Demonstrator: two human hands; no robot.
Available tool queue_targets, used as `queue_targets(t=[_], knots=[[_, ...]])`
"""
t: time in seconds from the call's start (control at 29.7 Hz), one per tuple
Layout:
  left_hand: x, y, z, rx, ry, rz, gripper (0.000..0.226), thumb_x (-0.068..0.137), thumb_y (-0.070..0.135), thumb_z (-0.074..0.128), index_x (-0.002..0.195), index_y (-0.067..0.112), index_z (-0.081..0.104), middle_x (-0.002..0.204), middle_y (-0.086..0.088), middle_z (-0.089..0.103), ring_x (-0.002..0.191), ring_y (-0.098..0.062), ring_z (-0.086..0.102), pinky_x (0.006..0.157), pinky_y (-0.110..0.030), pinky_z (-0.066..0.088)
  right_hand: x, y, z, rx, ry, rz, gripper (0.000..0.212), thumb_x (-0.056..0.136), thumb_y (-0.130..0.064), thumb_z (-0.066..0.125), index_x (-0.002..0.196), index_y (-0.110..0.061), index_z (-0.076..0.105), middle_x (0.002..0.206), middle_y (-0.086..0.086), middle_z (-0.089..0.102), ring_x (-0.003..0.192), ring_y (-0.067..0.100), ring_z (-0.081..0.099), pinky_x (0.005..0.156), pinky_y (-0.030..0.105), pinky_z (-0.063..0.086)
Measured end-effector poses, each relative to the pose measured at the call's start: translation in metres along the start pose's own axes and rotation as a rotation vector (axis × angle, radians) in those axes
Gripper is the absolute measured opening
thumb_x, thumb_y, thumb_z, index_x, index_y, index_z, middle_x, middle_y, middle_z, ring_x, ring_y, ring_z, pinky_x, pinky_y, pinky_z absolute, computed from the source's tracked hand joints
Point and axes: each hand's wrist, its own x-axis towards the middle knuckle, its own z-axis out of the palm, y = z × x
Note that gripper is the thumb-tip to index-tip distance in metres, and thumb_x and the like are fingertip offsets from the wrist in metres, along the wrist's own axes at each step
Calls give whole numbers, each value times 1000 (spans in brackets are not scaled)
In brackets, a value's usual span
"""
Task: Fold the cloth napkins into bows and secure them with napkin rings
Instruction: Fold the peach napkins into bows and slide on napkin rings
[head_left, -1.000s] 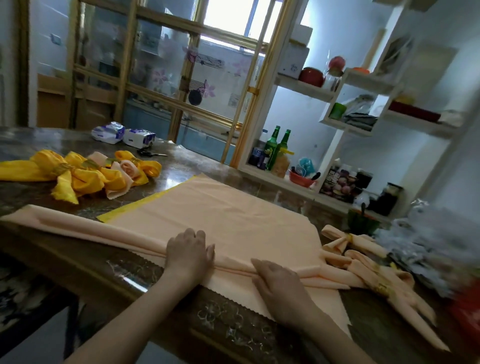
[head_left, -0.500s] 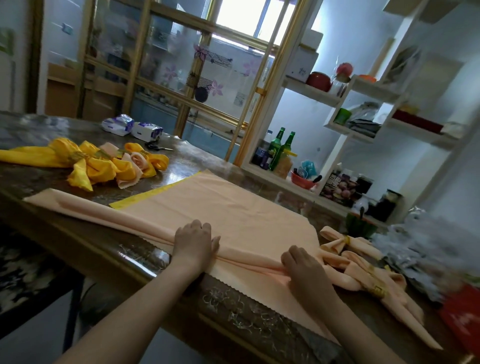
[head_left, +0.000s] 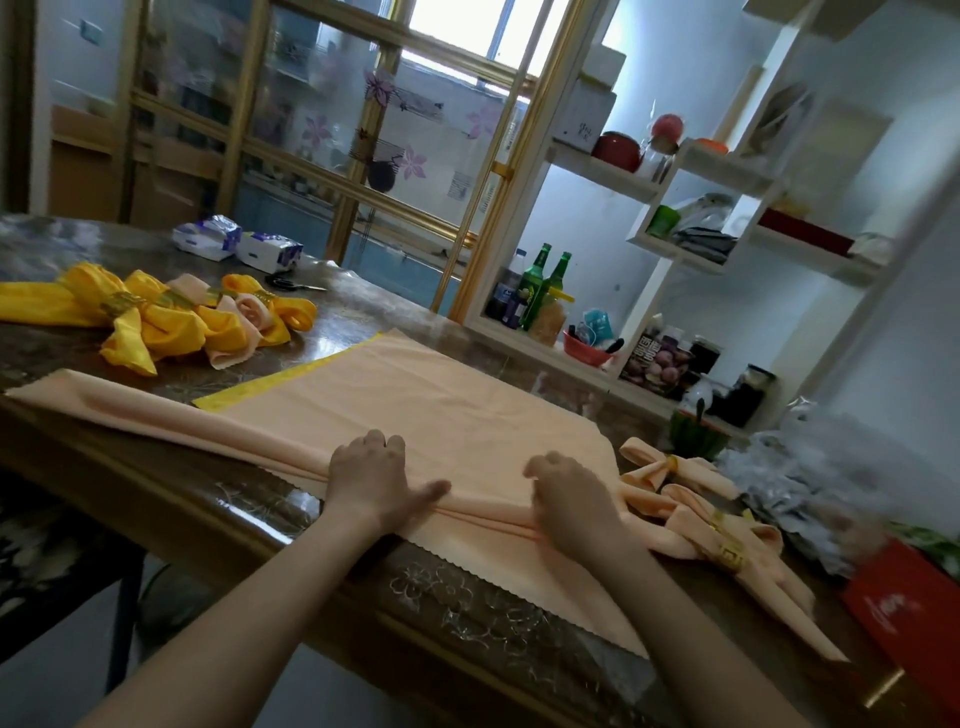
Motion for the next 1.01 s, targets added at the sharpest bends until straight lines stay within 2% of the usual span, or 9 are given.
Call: queue_targets(t=[0.1, 0.2, 0.37, 0.47, 0.61, 0.71, 0.81, 0.91, 1.01], knots=[[-4, -1, 6, -22, -2, -9, 72, 76, 78, 41, 114, 18, 52, 116, -3, 54, 106, -19, 52, 90, -31, 40, 22, -50, 22, 307, -65, -38, 36, 101, -19, 34, 134, -16, 47, 140, 4, 46, 127, 20, 44, 108, 33, 33], [1, -2, 2, -10, 37, -3, 70, 75, 78, 40, 110, 19, 53, 114, -2, 55, 105, -19, 52, 88, -30, 40, 30, -66, 25, 443, -198, 72, 43, 103, -31, 25, 143, -16, 34, 150, 5, 33, 137, 21, 31, 113, 36, 24], [7, -3, -3, -33, 32, -10, 65, 76, 76, 45, 107, 19, 54, 113, -4, 54, 104, -21, 53, 87, -32, 40, 11, -25, 34, 286, -326, 110, 53, 102, -42, 14, 150, -20, 16, 159, 3, 7, 146, 19, 7, 116, 38, 7], [4, -2, -2, -43, 11, 7, 66, 77, 74, 46, 109, 17, 54, 113, -6, 54, 104, -23, 53, 87, -33, 40, -5, 12, 41, 283, -379, 219, 55, 101, -47, 12, 151, -23, 12, 159, 1, 5, 146, 17, 5, 116, 36, 4], [-2, 4, -1, -72, 31, 106, 52, 84, 62, 50, 113, 19, 51, 117, -3, 53, 110, -20, 50, 92, -33, 36, -25, 52, 40, 231, -369, 302, 57, 100, -51, 18, 149, -22, 22, 157, 1, 17, 144, 18, 14, 117, 40, 6], [-4, 7, -3, -124, 42, 307, 25, 93, 37, 49, 111, 21, 53, 117, 1, 51, 113, -17, 47, 93, -29, 30, -29, 60, 31, 249, -257, 260, 43, 100, -41, 33, 135, -19, 45, 140, 3, 47, 125, 17, 43, 108, 37, 32], [-6, 6, -4, -161, 45, 438, 19, 92, 20, 47, 108, 20, 57, 111, 1, 50, 106, -17, 50, 79, -23, 29, -28, 65, 20, 262, -239, 229, 32, 98, -34, 45, 124, -19, 55, 125, 1, 57, 106, 13, 53, 92, 26, 44], [-5, 3, 0, -208, 0, 446, 20, 92, 14, 46, 99, 22, 63, 103, 3, 45, 92, -15, 48, 73, -21, 29, -25, 71, 14, 182, -254, 193, 26, 97, -24, 48, 119, -18, 59, 118, 0, 60, 95, 10, 55, 80, 19, 45], [-1, 1, 3, -308, -74, 371, 24, 92, 13, 48, 91, 24, 69, 96, 5, 42, 93, -18, 52, 78, -22, 35, -23, 70, 2, 155, -294, 179, 17, 93, -20, 51, 107, -21, 60, 101, -2, 59, 87, 10, 55, 69, 16, 42]])
